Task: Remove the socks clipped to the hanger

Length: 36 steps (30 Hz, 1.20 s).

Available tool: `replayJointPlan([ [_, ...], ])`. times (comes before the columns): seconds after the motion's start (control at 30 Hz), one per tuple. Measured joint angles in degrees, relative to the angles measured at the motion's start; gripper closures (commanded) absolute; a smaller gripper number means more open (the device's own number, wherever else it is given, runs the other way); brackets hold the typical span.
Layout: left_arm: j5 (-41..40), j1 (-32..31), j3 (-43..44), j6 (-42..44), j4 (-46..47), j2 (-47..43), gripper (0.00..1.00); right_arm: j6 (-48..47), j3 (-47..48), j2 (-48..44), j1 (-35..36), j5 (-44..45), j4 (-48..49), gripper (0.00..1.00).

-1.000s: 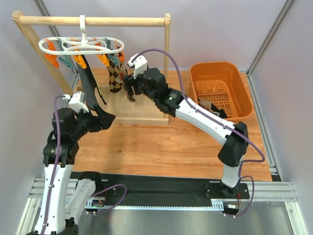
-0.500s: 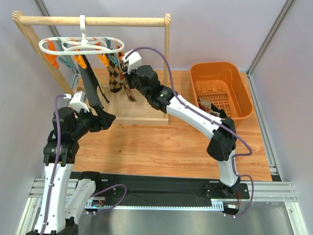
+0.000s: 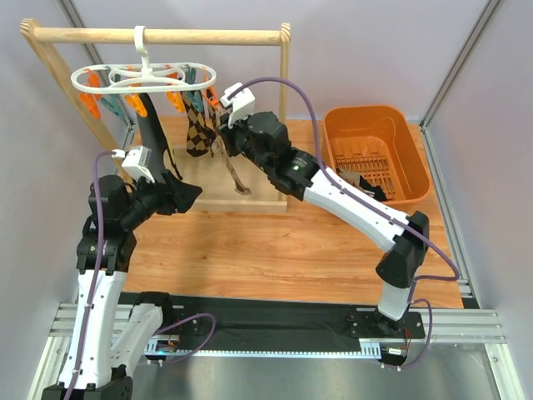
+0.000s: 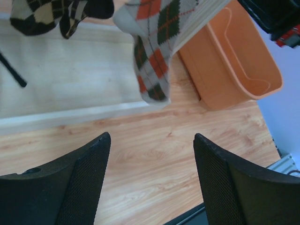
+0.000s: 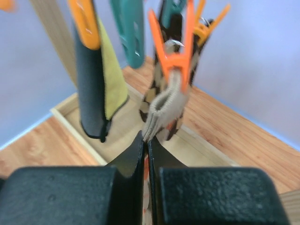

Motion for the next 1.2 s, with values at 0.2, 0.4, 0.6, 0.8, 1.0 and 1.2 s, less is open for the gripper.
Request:
replayJointPlan([
  [0.2, 4.6, -0.3, 0.0, -0.7, 8.4, 2.8, 0.14, 4.5, -2.3, -7.6, 0.8, -4.7, -0.3, 1.00],
  [0.4, 7.3, -1.9, 0.0, -1.3, 14.6, 5.9, 0.11, 8.6, -3.1, -9.6, 1.1, -8.5, 0.1, 1.00],
  [0.6, 9.6, -4.3, 0.0, -2.2, 19.6, 6.4, 0.10, 11.6, -3.9, -9.6, 1.4, -11.1, 0.0, 1.00],
  [0.8, 8.4, -6.0, 0.0, -2.1, 20.9, 8.1, 0.11, 13.8, -4.0, -9.6, 2.3, -13.5, 0.4, 1.00],
  [1.0, 4.9, -6.4, 0.0, -2.0, 20.3, 11.2, 0.13, 15.3, -4.2, -9.6, 2.7, -14.9, 0.9, 1.00],
  [1.2, 1.0, -6.8, 0.0, -1.9, 20.0, 11.1, 0.50, 16.7, -4.2, -9.6, 2.7, -15.6, 1.0, 1.00],
])
